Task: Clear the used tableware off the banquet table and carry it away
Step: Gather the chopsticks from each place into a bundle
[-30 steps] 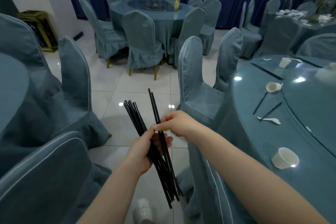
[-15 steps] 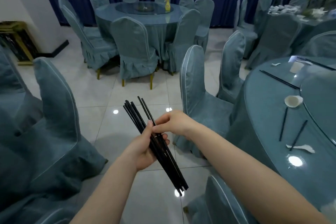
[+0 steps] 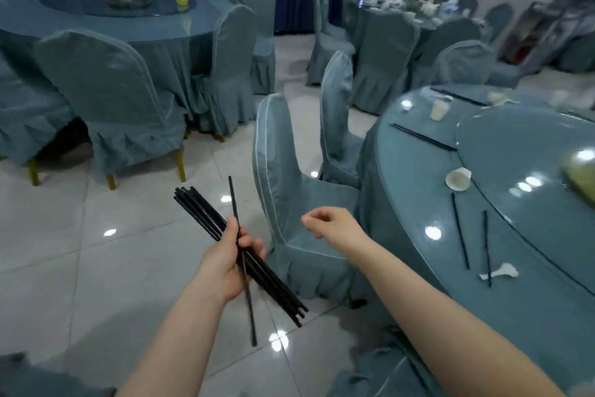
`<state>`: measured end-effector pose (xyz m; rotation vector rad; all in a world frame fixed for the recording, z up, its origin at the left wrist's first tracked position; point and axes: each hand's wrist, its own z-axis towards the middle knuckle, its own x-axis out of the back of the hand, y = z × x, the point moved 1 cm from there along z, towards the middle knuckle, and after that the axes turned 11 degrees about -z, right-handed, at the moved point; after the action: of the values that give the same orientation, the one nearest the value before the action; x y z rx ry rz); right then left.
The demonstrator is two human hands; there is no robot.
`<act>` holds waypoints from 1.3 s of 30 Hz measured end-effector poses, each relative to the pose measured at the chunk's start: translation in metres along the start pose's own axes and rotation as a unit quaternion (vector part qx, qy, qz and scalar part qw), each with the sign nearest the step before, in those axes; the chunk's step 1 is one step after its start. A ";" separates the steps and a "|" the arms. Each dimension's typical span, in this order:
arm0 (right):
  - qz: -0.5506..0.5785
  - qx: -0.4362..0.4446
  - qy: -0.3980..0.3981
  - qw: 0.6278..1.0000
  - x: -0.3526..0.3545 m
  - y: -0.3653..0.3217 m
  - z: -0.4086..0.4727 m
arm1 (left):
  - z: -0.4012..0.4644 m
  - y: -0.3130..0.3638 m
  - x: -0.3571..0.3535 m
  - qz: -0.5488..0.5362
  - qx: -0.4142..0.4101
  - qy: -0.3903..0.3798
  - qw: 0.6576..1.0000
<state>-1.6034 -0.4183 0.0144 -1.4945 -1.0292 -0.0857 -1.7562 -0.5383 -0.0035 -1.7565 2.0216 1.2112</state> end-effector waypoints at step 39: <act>-0.086 -0.493 0.262 0.825 0.218 0.334 0.128 | 0.275 -0.074 -0.315 0.143 0.155 -0.097 0.973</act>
<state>-1.3285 -0.1441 -0.1412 -2.0966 -0.6497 -1.2575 -1.7001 -0.1175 -0.0164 -1.1894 2.2508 1.0218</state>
